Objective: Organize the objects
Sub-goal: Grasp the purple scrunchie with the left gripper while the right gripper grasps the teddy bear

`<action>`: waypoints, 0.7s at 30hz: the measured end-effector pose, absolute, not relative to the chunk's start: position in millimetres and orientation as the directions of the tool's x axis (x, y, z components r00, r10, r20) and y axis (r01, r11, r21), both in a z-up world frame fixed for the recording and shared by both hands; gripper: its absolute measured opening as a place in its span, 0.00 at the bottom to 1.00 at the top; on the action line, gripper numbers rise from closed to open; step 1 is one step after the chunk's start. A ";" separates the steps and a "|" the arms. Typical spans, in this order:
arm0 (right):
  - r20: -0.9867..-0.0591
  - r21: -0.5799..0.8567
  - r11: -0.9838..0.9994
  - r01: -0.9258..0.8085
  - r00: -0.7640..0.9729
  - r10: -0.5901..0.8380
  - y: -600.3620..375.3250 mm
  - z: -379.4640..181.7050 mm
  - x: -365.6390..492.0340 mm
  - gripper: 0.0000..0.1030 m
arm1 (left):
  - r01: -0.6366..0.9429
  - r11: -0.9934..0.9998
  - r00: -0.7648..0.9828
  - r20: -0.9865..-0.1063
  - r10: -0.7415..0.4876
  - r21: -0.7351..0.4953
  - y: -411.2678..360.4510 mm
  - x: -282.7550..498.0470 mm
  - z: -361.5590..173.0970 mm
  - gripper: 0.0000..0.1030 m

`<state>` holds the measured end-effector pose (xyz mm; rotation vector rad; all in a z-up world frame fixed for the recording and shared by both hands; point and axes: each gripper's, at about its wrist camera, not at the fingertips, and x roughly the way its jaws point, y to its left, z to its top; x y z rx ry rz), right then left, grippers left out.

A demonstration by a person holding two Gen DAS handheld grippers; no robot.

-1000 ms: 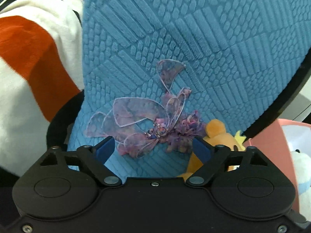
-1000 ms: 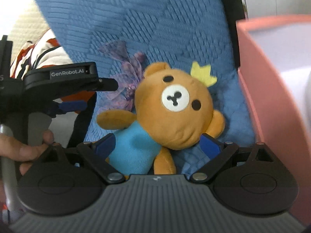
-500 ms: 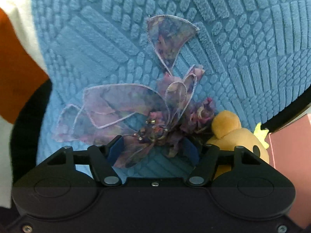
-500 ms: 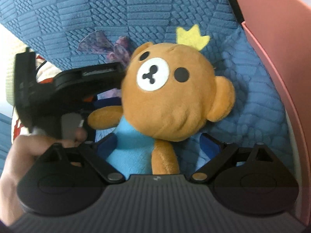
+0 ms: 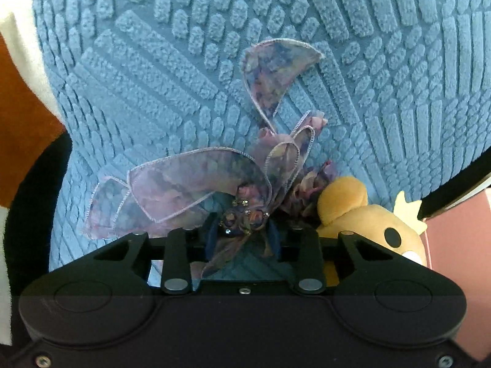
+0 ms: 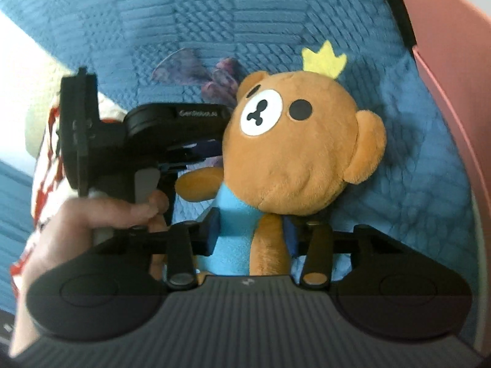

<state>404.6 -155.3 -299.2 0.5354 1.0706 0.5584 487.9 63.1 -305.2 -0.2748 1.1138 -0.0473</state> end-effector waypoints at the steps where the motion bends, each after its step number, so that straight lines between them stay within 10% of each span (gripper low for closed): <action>1: -0.660 0.638 0.750 -0.177 0.376 0.650 -154.7 -297.1 402.6 0.43 | -0.103 0.963 0.450 -0.875 -0.179 -0.250 65.6 488.2 -304.1 0.30; 21: -0.744 0.408 0.859 -0.309 0.434 0.509 -173.0 -246.8 359.6 0.40 | -0.180 0.895 0.548 -0.797 -0.254 -0.408 79.9 383.0 -256.9 0.29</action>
